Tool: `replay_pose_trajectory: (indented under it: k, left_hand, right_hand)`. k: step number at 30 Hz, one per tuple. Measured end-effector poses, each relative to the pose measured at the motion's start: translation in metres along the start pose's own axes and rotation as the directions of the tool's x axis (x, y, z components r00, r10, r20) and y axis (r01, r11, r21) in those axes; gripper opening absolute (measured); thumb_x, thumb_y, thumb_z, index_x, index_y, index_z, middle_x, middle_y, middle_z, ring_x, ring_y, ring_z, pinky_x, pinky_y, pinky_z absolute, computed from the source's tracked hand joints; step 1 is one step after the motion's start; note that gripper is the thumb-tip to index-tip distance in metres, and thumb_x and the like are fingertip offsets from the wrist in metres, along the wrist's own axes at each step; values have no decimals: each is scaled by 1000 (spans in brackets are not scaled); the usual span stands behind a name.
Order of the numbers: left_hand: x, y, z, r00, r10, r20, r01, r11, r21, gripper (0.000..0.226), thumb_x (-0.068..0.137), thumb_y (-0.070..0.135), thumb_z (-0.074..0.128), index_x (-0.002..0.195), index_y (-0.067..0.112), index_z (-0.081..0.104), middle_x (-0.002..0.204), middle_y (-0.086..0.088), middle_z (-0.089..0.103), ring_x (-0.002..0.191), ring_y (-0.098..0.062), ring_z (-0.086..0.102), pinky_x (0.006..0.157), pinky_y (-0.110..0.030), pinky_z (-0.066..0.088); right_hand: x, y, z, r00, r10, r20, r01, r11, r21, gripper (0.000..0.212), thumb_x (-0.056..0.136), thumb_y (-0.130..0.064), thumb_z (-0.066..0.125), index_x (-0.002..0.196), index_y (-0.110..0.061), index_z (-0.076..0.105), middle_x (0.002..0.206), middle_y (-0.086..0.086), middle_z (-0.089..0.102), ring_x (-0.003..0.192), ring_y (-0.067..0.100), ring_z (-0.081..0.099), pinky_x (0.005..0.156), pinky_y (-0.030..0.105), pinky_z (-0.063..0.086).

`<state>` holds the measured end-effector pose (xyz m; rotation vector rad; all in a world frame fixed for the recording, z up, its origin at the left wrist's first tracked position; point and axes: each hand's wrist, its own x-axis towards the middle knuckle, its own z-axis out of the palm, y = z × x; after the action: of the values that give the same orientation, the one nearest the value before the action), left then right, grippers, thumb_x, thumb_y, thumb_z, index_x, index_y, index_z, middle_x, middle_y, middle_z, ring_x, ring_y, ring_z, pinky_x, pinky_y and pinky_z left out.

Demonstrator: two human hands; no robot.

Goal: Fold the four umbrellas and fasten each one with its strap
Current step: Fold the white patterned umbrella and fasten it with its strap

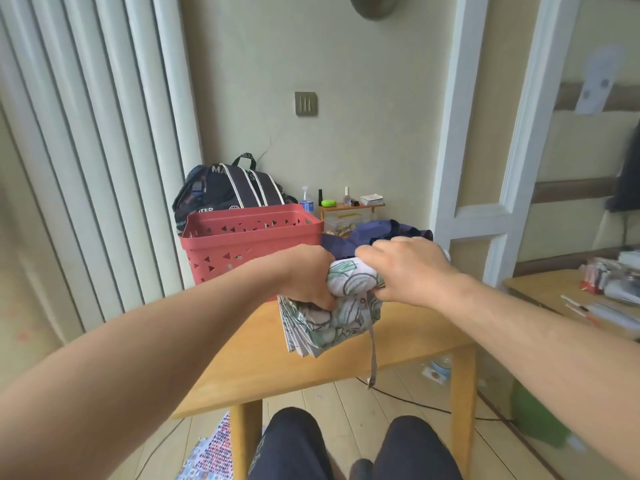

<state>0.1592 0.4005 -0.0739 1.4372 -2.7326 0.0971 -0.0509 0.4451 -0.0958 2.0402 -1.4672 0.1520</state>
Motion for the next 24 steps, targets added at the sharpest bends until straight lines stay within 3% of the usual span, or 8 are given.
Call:
replay_pose_trajectory:
  k: [4, 12, 17, 21, 24]
  left_hand:
    - [2, 2, 6, 998, 55, 35, -54, 998, -37, 41, 66, 49, 88, 93, 24, 69, 83, 5, 72, 78, -22, 69, 68, -35, 58]
    - [11, 4, 16, 994, 113, -13, -111, 989, 95, 36, 70, 51, 80, 93, 27, 64, 81, 4, 69, 76, -24, 66, 70, -38, 60]
    - [-2, -9, 18, 989, 100, -112, -80, 982, 173, 37, 73, 52, 78, 92, 30, 54, 78, 7, 59, 81, -27, 60, 65, -37, 55]
    - [-5, -21, 24, 971, 198, -135, -159, 954, 256, 66, 80, 54, 79, 133, 27, 50, 110, 0, 67, 98, -30, 63, 73, -42, 56]
    - [-2, -26, 29, 947, 277, -164, -216, 924, 314, 73, 84, 54, 76, 144, 25, 44, 121, 1, 65, 101, -28, 65, 75, -41, 56]
  right_hand:
    - [-10, -3, 2, 996, 77, 40, -76, 997, -24, 38, 85, -42, 71, 110, -27, 46, 105, -6, 58, 100, 27, 64, 57, 33, 28]
    - [-18, 4, 19, 991, 93, 97, -100, 992, 73, 40, 88, -36, 70, 96, -28, 32, 101, -4, 58, 95, 30, 62, 59, 37, 42]
    - [-15, 2, 16, 978, 101, 180, -130, 979, 159, 29, 76, -44, 65, 87, -33, 41, 85, -8, 58, 82, 27, 60, 60, 38, 53]
    - [-14, 5, 7, 952, 92, 292, -167, 955, 245, 30, 67, -46, 69, 79, -31, 46, 81, -9, 60, 76, 20, 60, 60, 36, 55]
    - [-15, 9, 2, 925, 63, 375, -185, 936, 300, 26, 64, -40, 70, 79, -28, 52, 80, -4, 63, 76, 21, 61, 57, 38, 50]
